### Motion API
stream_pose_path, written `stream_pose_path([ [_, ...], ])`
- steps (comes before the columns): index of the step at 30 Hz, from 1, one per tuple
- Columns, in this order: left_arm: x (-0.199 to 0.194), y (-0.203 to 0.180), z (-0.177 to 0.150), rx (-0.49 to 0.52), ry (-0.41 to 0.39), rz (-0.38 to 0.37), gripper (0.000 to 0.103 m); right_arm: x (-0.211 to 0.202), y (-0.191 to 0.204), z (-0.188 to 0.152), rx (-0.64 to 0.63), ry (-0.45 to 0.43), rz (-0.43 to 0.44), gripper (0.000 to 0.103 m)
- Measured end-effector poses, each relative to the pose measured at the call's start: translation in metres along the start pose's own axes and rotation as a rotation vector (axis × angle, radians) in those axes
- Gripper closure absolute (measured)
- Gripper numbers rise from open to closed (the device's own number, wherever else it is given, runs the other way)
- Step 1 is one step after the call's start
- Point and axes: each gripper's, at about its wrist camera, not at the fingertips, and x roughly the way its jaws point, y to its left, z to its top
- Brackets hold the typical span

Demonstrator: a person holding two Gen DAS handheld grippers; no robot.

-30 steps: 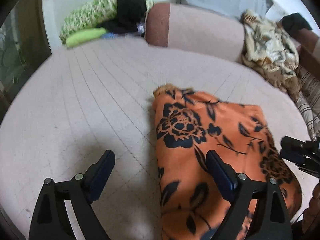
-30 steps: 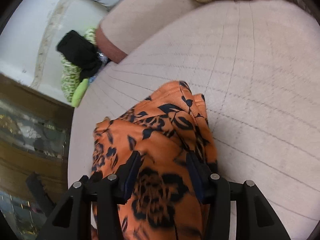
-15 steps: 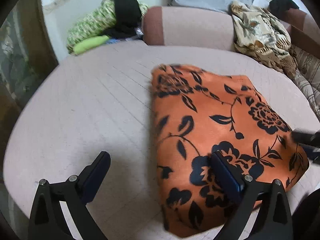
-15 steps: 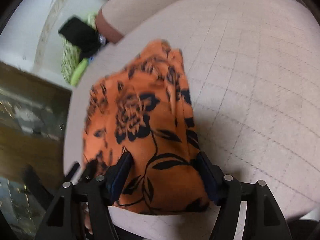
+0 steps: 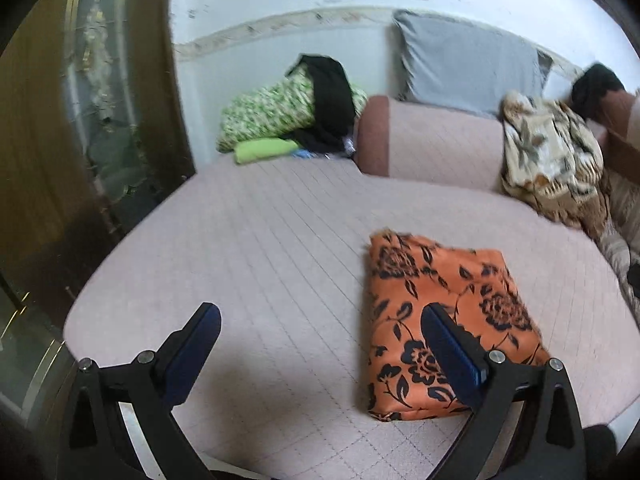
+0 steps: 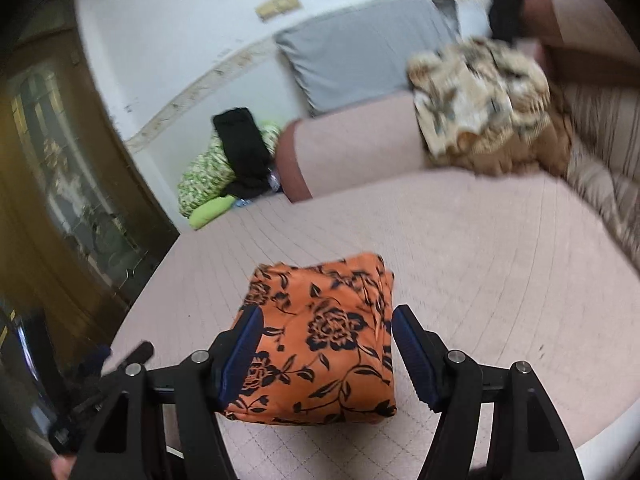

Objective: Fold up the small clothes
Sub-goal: 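Release the folded blouse and raise both grippers above it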

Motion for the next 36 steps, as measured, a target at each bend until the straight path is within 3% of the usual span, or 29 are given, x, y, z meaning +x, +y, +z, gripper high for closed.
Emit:
stream_pose_path([
  [10,-0.057,0.008,0.024,0.006,-0.124,0.106,0.003,-0.029,0.032,-0.006,-0.122,-0.043,0.002,0.033],
  [19,-0.09,-0.001,0.034,0.032,-0.161,0.065,0.003,-0.038,0.032,-0.007,-0.131,-0.061,-0.01,0.033],
  [27,-0.103,-0.014,0.037,0.094,-0.179,0.062,0.003,-0.048,0.031,-0.006,-0.144,-0.086,-0.028,0.033],
  [36,-0.104,-0.011,0.04,0.075,-0.164,0.043,0.003,-0.052,0.035,-0.008,-0.183,-0.093,-0.054,0.033],
])
